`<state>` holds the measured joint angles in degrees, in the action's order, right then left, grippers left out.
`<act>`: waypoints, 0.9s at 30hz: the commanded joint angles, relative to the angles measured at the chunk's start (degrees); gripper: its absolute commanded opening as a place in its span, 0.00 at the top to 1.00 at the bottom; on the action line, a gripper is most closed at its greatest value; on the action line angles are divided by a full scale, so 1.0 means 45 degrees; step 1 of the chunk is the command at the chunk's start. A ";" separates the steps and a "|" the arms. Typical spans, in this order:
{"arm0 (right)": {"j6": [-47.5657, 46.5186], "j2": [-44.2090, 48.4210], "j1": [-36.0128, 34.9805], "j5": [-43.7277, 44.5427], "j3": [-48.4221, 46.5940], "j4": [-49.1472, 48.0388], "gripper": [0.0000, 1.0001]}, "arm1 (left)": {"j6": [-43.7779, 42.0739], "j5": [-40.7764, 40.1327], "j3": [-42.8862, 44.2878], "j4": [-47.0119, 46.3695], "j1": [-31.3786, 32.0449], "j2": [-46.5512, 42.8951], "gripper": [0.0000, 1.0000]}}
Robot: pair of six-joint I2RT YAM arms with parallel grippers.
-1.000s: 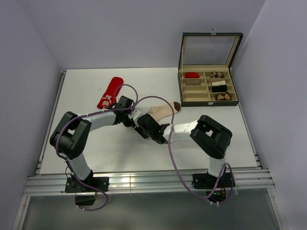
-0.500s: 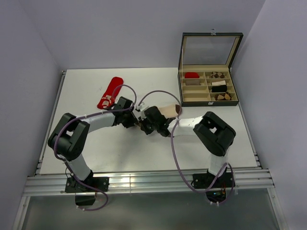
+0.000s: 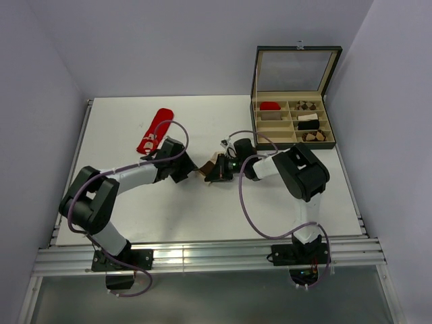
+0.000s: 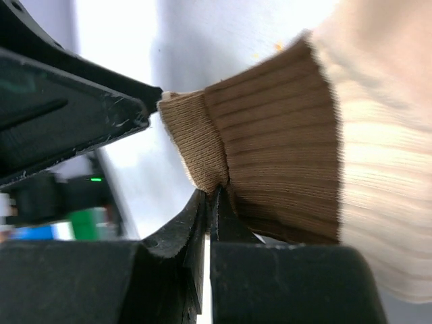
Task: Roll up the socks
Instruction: Roll the sock at the center of the board.
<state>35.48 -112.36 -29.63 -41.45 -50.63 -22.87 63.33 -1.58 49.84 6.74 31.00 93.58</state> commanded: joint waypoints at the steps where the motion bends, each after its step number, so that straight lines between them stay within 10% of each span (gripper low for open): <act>1: 0.2346 -0.0871 0.0352 -0.0945 0.0782 -0.0658 1.00 | 0.0302 0.0235 -0.0042 -0.0736 0.0199 -0.0210 0.39; 25: 0.1220 -0.0659 0.0861 0.0694 0.0607 0.1234 1.00 | -0.0323 0.0411 0.0915 0.0083 0.0688 0.2153 0.70; 27: 0.0750 0.0004 0.0783 0.1007 0.0549 0.1644 0.87 | -0.0420 0.0411 0.0954 0.0337 0.0688 0.2251 0.73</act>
<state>46.85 -114.21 -26.00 -45.89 -48.75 -25.65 63.59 0.75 53.69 4.21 33.58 101.41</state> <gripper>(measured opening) 0.104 0.287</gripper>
